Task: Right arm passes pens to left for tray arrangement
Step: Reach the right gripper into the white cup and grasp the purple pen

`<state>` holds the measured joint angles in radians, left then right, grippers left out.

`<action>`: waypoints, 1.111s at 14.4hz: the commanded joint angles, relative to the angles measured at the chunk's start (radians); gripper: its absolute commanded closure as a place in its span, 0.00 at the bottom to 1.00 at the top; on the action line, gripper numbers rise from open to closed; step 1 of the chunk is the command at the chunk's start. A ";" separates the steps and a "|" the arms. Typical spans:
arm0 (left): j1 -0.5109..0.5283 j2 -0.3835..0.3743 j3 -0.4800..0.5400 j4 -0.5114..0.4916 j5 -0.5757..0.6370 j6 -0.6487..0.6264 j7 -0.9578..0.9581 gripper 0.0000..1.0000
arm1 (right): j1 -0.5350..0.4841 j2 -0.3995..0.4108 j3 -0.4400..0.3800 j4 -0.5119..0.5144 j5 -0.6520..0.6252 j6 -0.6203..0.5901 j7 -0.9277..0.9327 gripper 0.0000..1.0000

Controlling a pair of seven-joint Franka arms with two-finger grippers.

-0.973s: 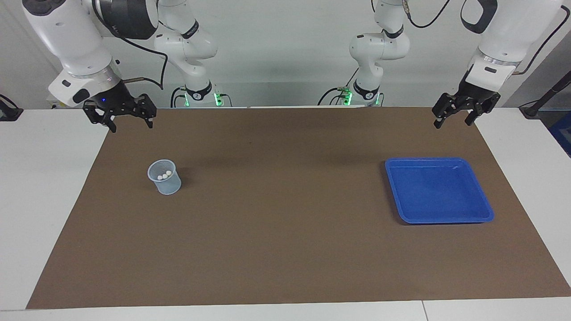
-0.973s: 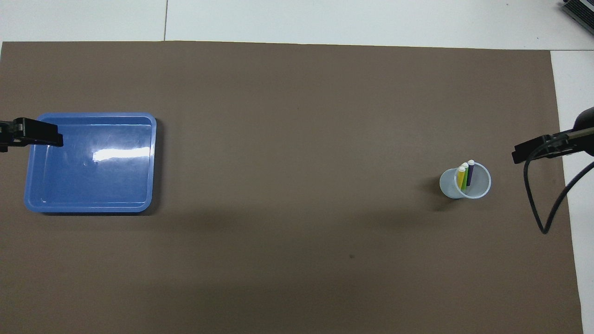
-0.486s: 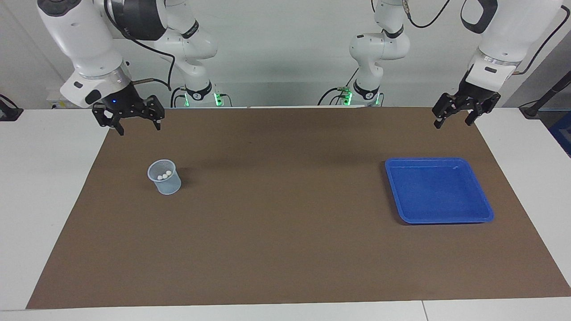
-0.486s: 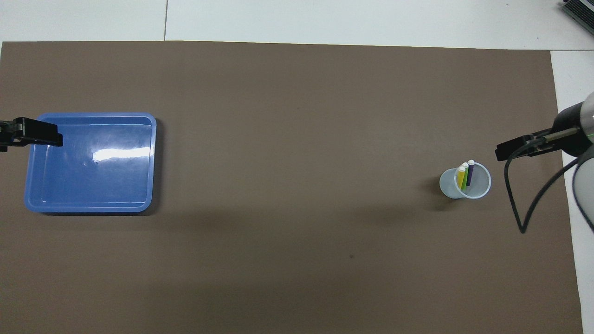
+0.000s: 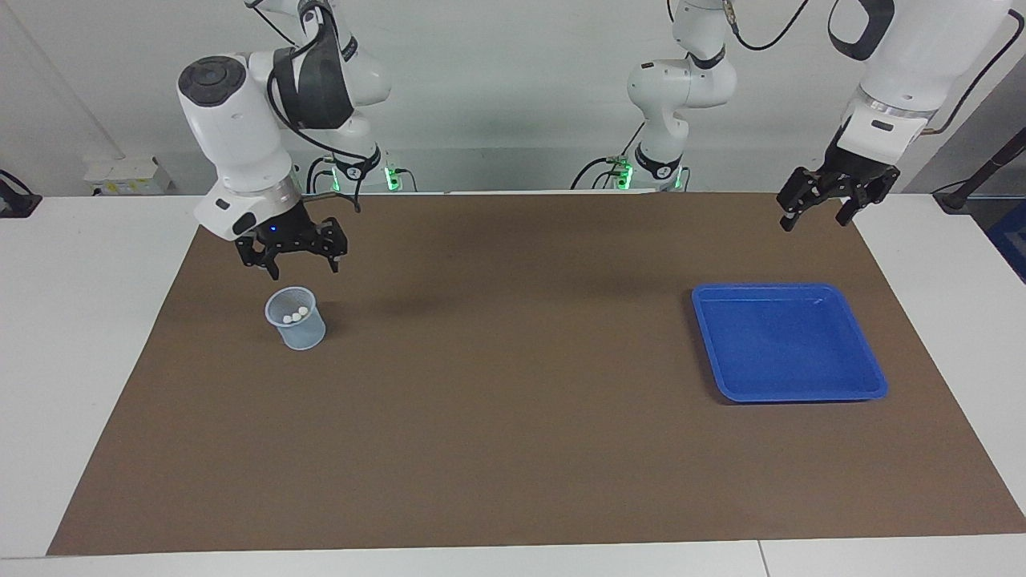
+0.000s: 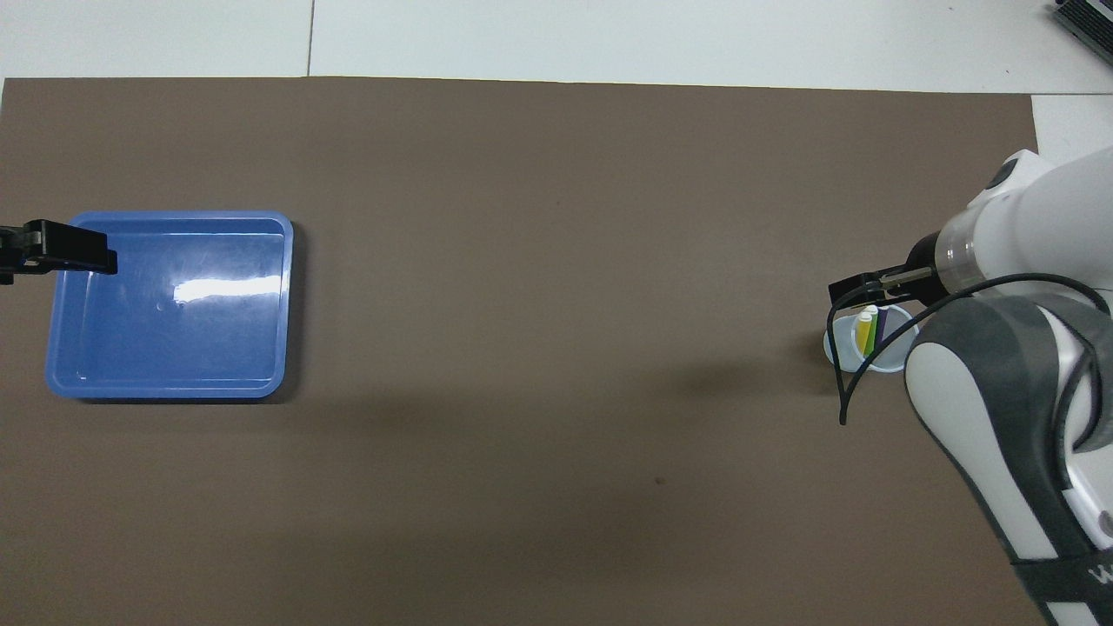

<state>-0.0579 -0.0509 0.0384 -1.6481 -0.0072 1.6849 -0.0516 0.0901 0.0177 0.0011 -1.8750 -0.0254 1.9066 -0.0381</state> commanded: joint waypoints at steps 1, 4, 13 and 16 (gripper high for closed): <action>-0.008 -0.003 0.009 -0.002 -0.011 0.004 -0.002 0.00 | -0.021 0.062 -0.001 -0.019 0.025 0.072 0.004 0.00; -0.008 -0.010 0.009 -0.016 -0.014 0.002 -0.002 0.00 | -0.081 0.086 -0.001 -0.035 0.025 0.100 0.001 0.06; -0.007 -0.015 0.009 -0.022 -0.065 -0.008 -0.013 0.00 | -0.089 0.108 -0.001 -0.090 0.078 0.112 0.058 0.24; -0.007 -0.015 0.008 -0.022 -0.066 -0.019 -0.010 0.00 | -0.095 0.096 -0.003 -0.134 0.078 0.144 0.060 0.23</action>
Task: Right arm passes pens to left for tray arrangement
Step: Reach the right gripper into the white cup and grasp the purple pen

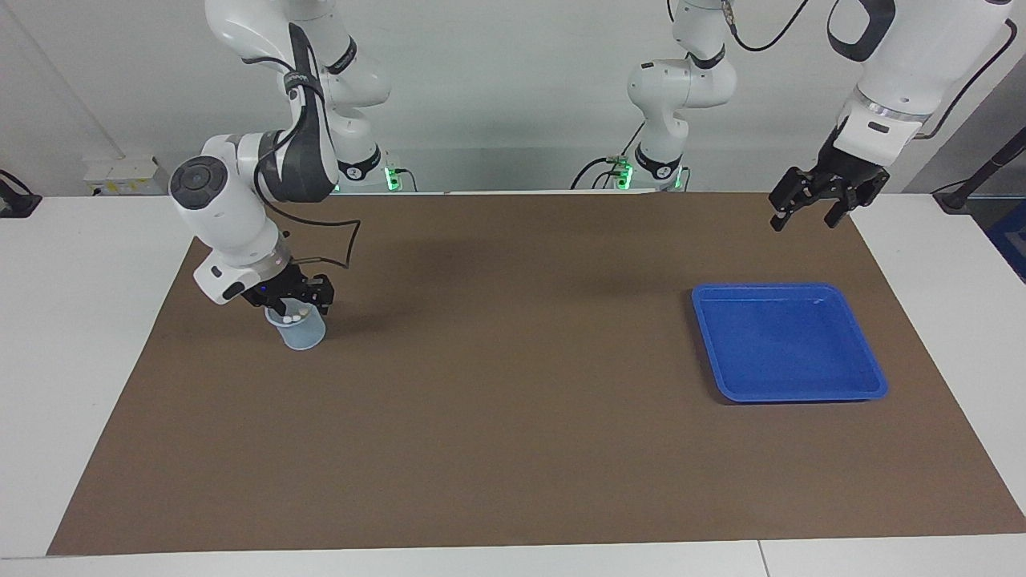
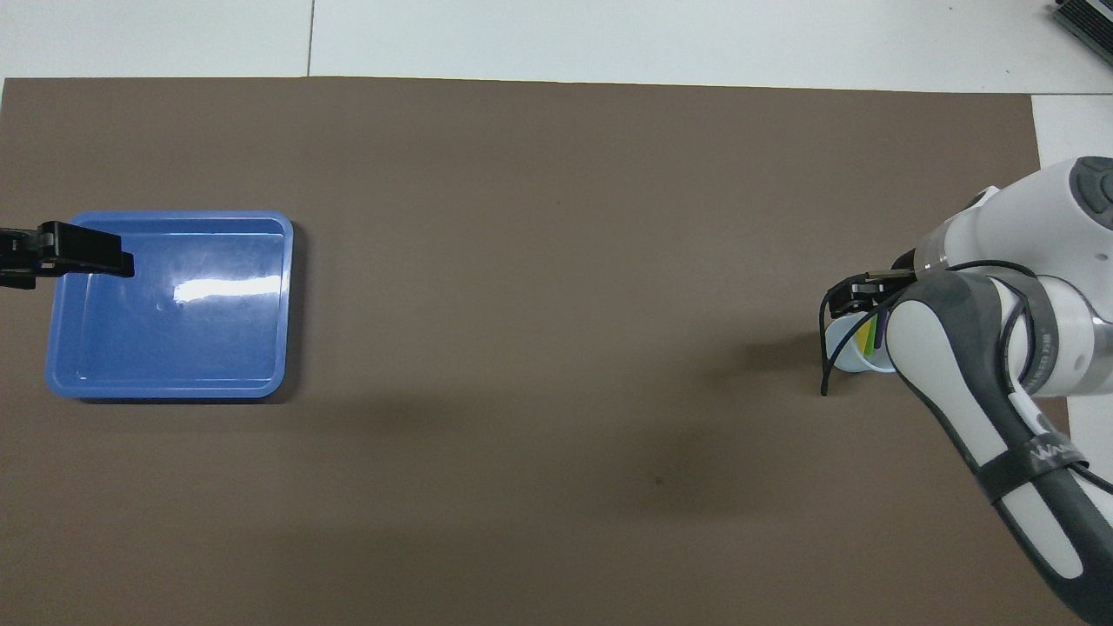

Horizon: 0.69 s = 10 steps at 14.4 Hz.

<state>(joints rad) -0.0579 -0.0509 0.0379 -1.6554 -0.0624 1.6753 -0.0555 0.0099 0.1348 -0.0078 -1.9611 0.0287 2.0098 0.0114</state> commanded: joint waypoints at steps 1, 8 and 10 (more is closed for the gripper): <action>-0.007 -0.014 0.010 -0.014 -0.011 0.003 -0.006 0.00 | -0.016 -0.023 0.006 -0.053 0.025 0.041 0.013 0.24; 0.003 -0.020 0.010 -0.024 -0.011 0.012 -0.006 0.00 | -0.019 -0.021 0.006 -0.053 0.025 0.027 0.019 0.53; 0.003 -0.020 0.010 -0.027 -0.011 0.033 -0.007 0.00 | -0.022 -0.023 0.006 -0.053 0.025 0.011 0.018 0.58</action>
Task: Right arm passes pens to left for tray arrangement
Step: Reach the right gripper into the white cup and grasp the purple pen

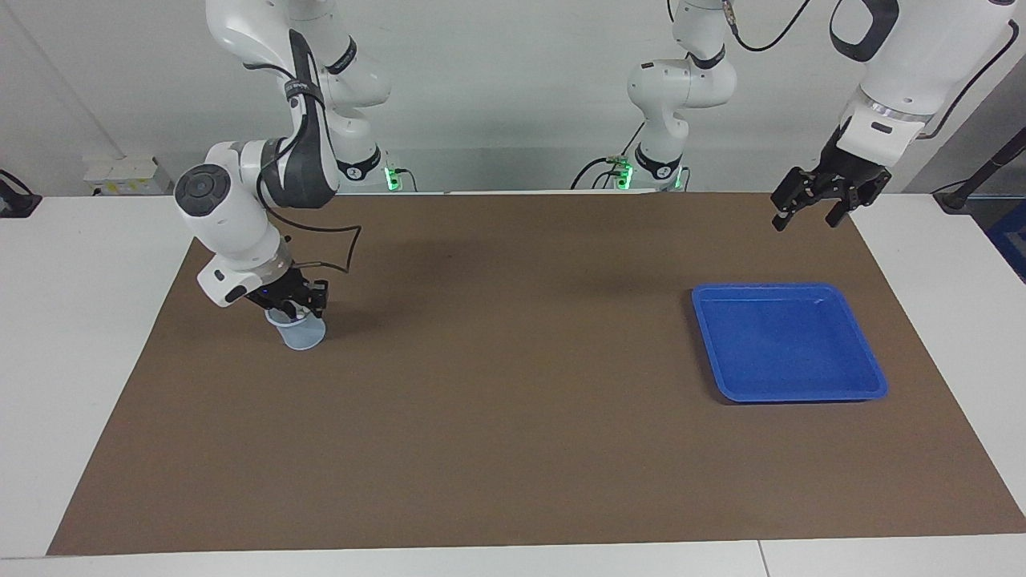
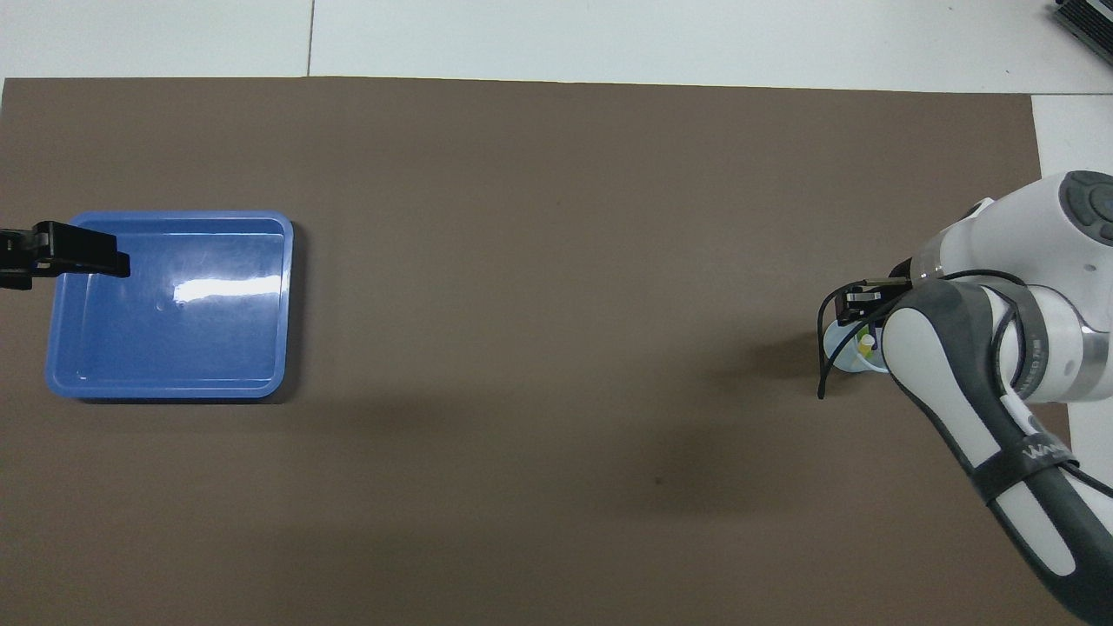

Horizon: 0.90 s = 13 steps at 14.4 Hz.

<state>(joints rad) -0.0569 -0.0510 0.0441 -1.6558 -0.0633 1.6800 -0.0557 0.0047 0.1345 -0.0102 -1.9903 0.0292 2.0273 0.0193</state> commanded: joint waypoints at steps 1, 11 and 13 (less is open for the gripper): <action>0.000 -0.020 0.003 -0.027 -0.010 0.032 -0.007 0.00 | -0.017 -0.024 0.009 -0.024 0.024 -0.009 0.010 0.65; 0.000 -0.021 0.003 -0.032 -0.009 0.029 -0.036 0.00 | -0.035 -0.035 0.006 0.034 0.005 -0.126 -0.169 1.00; -0.001 -0.021 0.003 -0.033 -0.009 0.029 -0.024 0.00 | -0.032 -0.035 0.007 0.100 -0.029 -0.214 -0.235 1.00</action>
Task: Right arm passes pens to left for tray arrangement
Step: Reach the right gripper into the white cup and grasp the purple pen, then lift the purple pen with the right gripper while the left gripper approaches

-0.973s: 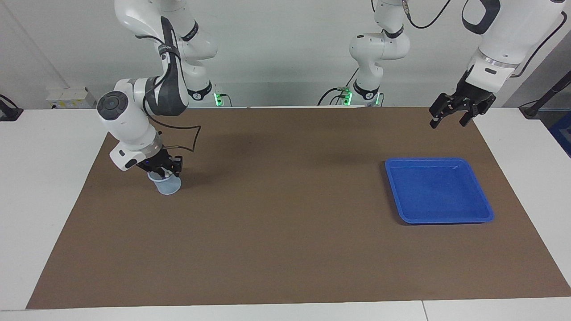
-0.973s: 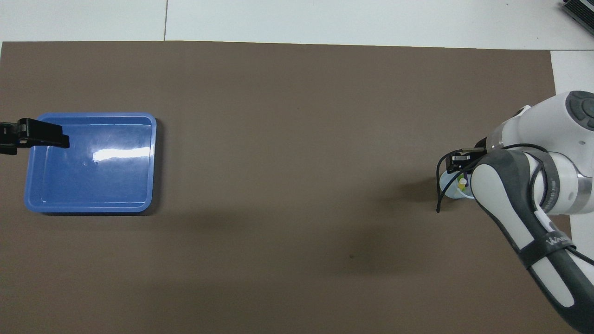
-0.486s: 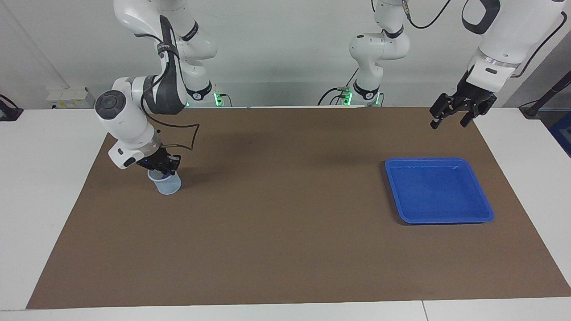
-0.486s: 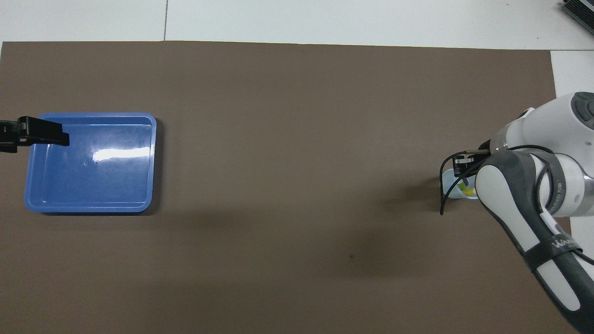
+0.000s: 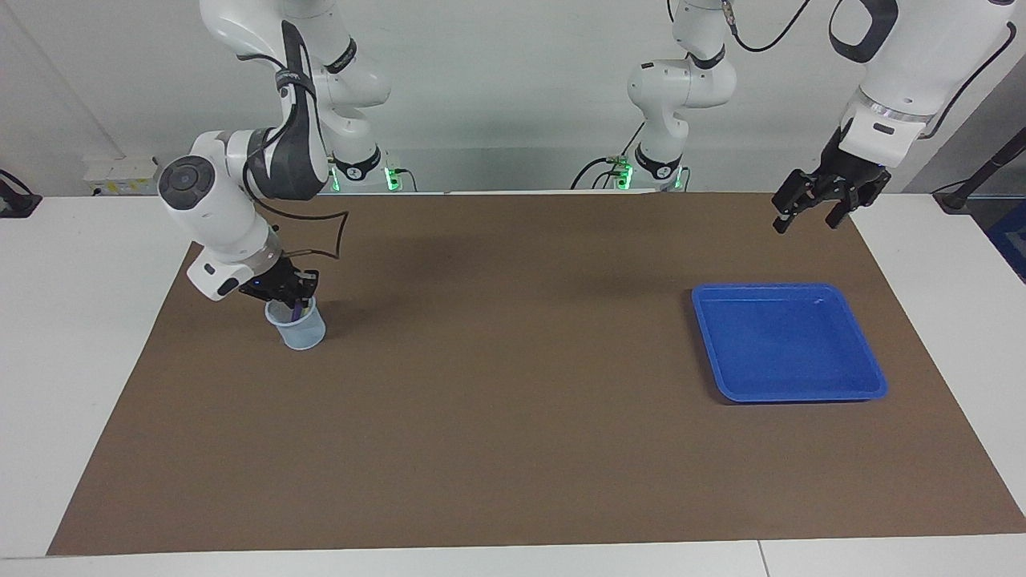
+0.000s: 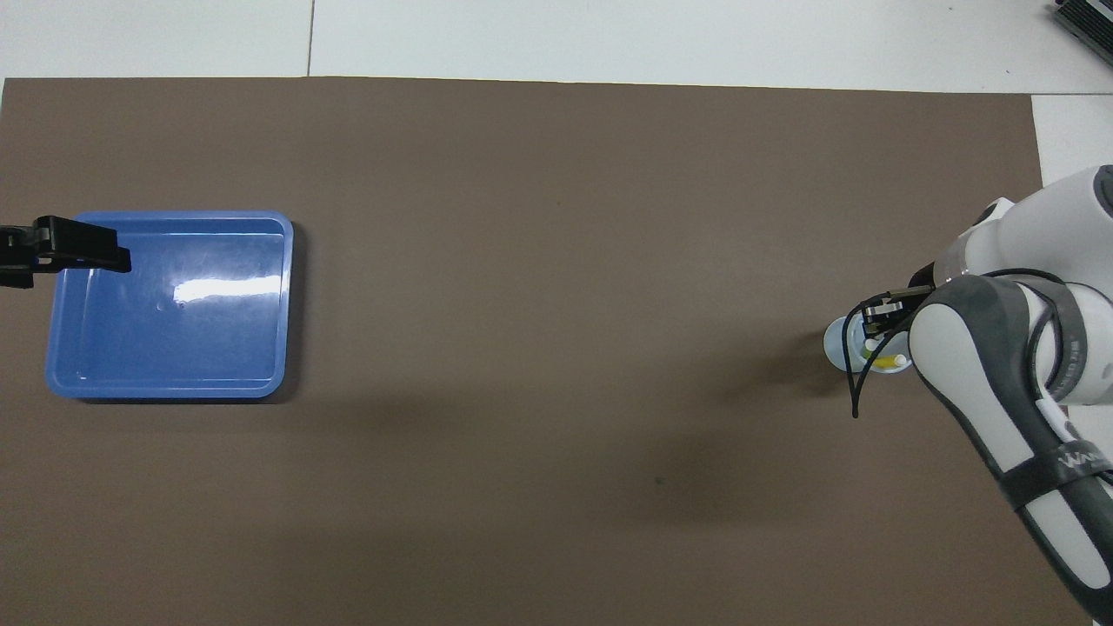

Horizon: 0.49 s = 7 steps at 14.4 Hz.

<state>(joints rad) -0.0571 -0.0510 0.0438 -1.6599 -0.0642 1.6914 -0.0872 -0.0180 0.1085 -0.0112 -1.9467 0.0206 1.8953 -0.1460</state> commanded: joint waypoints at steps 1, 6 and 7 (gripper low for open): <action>-0.004 -0.020 0.004 -0.026 -0.008 0.019 0.004 0.00 | -0.005 -0.015 0.008 0.080 -0.030 -0.122 -0.085 1.00; 0.000 -0.023 0.002 -0.035 -0.009 0.020 -0.022 0.00 | -0.010 -0.043 0.008 0.104 -0.100 -0.167 -0.310 1.00; -0.001 -0.030 0.002 -0.050 -0.017 0.033 -0.035 0.00 | -0.014 -0.043 0.007 0.100 -0.109 -0.154 -0.373 1.00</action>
<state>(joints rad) -0.0572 -0.0512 0.0432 -1.6620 -0.0650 1.6925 -0.0967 -0.0171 0.0699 -0.0081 -1.8395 -0.0588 1.7312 -0.3962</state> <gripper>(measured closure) 0.000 0.811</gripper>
